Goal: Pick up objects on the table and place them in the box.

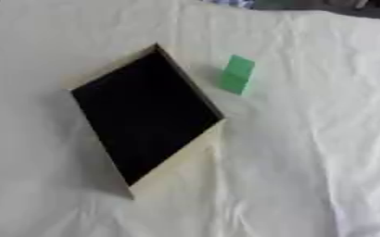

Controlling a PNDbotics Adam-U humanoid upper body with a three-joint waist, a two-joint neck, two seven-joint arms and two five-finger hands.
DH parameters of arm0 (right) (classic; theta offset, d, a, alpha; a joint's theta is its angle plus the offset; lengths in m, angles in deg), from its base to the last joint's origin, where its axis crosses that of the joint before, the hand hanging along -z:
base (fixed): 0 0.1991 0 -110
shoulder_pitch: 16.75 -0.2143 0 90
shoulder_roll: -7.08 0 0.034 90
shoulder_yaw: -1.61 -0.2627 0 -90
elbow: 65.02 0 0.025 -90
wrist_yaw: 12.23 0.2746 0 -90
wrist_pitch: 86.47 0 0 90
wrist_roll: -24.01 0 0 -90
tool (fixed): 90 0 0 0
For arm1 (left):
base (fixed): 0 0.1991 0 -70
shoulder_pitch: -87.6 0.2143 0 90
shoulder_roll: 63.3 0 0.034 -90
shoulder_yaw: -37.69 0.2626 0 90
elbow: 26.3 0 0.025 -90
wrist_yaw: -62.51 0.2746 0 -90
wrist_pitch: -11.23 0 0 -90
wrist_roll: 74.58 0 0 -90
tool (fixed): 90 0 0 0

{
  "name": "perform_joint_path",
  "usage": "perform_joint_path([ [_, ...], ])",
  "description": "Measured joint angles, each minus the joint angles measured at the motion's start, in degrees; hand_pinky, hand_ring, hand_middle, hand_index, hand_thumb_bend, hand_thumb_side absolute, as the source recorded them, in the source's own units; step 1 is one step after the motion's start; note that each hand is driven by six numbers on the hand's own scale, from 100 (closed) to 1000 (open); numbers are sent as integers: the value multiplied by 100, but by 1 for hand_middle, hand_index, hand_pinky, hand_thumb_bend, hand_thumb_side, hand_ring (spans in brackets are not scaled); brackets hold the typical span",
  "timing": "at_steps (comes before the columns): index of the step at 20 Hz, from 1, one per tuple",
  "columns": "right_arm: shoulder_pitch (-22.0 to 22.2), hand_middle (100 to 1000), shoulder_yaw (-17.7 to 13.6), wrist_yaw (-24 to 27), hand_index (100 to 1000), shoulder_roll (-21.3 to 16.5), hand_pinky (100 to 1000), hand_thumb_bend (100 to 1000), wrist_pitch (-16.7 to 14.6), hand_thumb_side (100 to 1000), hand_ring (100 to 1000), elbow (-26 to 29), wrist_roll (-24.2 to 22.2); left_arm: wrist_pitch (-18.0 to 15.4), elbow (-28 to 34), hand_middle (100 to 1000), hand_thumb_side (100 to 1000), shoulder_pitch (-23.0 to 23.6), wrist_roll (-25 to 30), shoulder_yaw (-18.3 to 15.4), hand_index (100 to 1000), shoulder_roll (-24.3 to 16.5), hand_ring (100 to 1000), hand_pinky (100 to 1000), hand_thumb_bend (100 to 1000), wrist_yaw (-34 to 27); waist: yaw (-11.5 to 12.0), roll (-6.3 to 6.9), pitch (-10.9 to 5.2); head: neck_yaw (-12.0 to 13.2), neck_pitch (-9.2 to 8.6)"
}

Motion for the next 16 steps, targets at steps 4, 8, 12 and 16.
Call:
perform_joint_path([
  [4,-358,730,225,-229,865,-818,801,100,560,861,813,0,-612,14,0,686,611,1,28,31,779,-3,682,589,108,-9,41,-31,-16,-47,0],
  [8,-915,766,501,-399,868,-1339,809,100,1021,901,832,12,-1397,15,0,686,612,1,66,57,779,-7,682,589,107,-22,83,-40,-41,-120,3],
  [12,-1518,795,785,-566,872,-1570,815,100,1477,901,848,32,-2159,22,0,685,614,2,109,81,779,-9,681,588,105,-52,116,-68,-87,-202,42],
  [16,-2005,822,1112,-772,874,-1637,824,100,1854,904,864,-1,-2890,31,0,685,615,4,149,117,779,-11,681,588,105,-81,149,-79,-108,-286,73],
])
